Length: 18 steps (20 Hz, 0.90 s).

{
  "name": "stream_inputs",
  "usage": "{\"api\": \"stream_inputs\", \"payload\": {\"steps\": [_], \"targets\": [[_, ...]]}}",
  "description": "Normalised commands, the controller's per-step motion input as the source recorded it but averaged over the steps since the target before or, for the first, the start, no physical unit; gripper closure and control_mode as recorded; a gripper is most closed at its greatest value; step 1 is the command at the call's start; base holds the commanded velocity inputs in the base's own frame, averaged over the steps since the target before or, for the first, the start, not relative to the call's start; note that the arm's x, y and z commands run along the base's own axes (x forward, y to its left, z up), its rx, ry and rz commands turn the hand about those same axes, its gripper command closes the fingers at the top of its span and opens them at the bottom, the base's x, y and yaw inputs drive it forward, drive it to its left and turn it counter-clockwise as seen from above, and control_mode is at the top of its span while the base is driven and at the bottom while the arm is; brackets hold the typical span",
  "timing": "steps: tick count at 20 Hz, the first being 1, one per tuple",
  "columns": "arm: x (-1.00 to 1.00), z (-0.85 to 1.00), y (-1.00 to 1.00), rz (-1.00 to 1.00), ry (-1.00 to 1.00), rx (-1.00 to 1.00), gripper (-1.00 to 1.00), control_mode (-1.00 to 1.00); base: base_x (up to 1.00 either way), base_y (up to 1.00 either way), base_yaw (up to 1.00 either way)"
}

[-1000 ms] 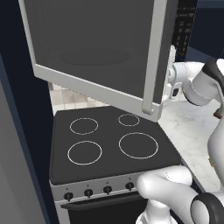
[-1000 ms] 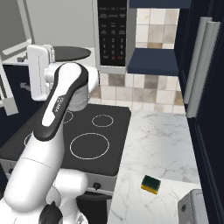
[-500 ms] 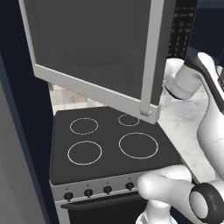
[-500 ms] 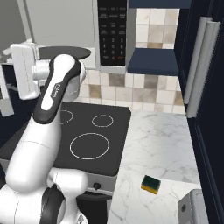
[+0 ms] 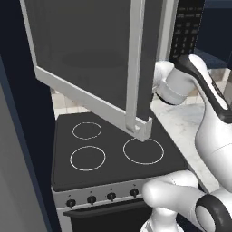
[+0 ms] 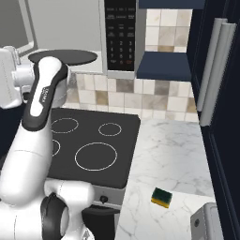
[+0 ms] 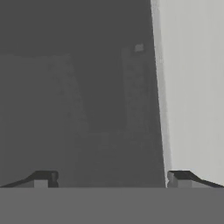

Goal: Place the sponge inside the microwave to prepare for sanitizing.

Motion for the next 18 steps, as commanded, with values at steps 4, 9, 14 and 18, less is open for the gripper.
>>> {"api": "stream_inputs", "payload": {"steps": [4,9,14,18], "targets": [[-0.32,-0.14,0.72,0.00,-0.09,0.03,-1.00,-1.00,0.00,0.00,0.00],[-0.22,-0.18,0.74,-0.06,-0.15,0.03,-1.00,-1.00,0.00,0.00,0.00],[-0.08,-0.15,0.73,-0.09,-0.11,0.03,-1.00,-1.00,0.00,0.00,0.00],[0.10,0.00,0.59,-0.16,-0.12,0.02,-1.00,-1.00,0.00,0.00,0.00]]}}
